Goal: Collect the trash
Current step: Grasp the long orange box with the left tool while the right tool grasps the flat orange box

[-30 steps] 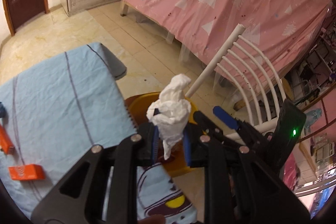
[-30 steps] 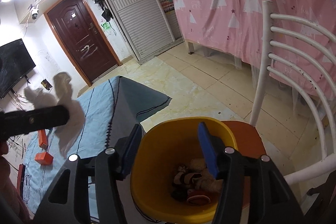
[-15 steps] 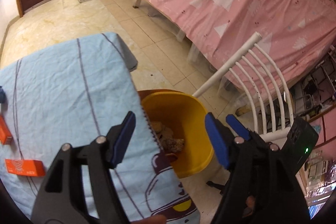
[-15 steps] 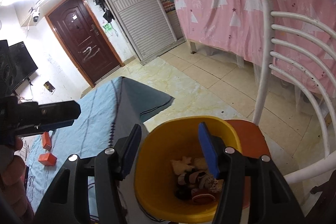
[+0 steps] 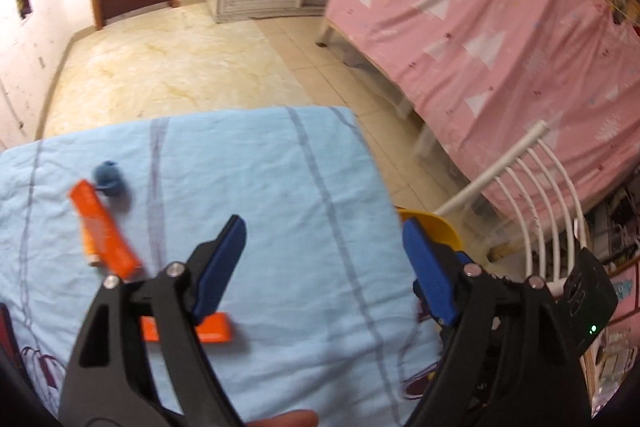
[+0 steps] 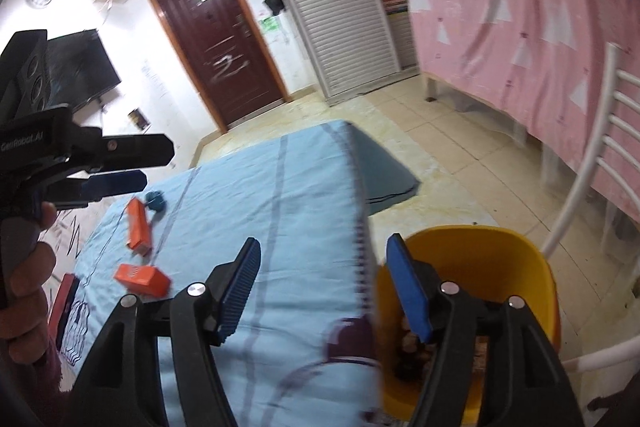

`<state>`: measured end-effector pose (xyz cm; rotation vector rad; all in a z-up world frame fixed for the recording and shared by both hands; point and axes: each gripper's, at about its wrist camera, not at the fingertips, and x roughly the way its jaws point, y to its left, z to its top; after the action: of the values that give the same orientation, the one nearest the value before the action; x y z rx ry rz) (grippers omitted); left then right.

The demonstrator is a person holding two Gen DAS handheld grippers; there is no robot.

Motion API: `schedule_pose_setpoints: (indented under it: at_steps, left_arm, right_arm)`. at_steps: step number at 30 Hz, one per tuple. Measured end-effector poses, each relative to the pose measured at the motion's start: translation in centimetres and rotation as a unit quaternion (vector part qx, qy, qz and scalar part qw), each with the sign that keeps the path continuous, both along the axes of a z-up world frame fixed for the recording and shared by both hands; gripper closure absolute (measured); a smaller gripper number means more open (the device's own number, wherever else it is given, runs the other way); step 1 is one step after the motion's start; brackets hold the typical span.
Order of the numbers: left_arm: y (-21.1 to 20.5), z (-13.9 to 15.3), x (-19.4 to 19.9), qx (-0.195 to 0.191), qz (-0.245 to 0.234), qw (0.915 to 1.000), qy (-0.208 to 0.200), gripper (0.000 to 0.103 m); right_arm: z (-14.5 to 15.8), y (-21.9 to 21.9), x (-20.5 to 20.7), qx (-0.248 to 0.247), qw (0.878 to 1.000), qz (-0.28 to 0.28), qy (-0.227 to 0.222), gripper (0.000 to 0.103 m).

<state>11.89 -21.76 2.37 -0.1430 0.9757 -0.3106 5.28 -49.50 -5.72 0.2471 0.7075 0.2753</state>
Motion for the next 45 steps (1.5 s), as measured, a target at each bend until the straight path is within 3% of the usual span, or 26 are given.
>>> schedule_pose_setpoints:
  at_steps: [11, 21, 29, 43, 45]
  left_arm:
    - [8.7, -0.7, 0.8, 0.034, 0.089, 0.9955, 0.008, 0.025]
    - [13.4, -2.2, 1.6, 0.056, 0.129, 0.9896, 0.029, 0.025]
    - [14.9, -3.8, 2.8, 0.070, 0.141, 0.9863, 0.050, 0.025]
    - [14.7, -6.4, 5.9, 0.083, 0.137, 0.9831, 0.089, 0.025]
    - [14.7, -6.7, 6.3, 0.082, 0.136, 0.9828, 0.095, 0.032]
  right_arm:
    - [0.1, 8.1, 1.1, -0.020, 0.997, 0.071, 0.012, 0.039]
    - [-0.1, 13.6, 1.2, -0.042, 0.991, 0.126, 0.022, 0.033]
    - [-0.6, 17.3, 1.1, -0.059, 0.984, 0.165, 0.032, 0.028]
    - [-1.6, 19.6, 2.3, -0.083, 0.975, 0.201, 0.041, 0.024]
    - [-1.8, 19.6, 2.9, -0.084, 0.974, 0.206, 0.042, 0.024]
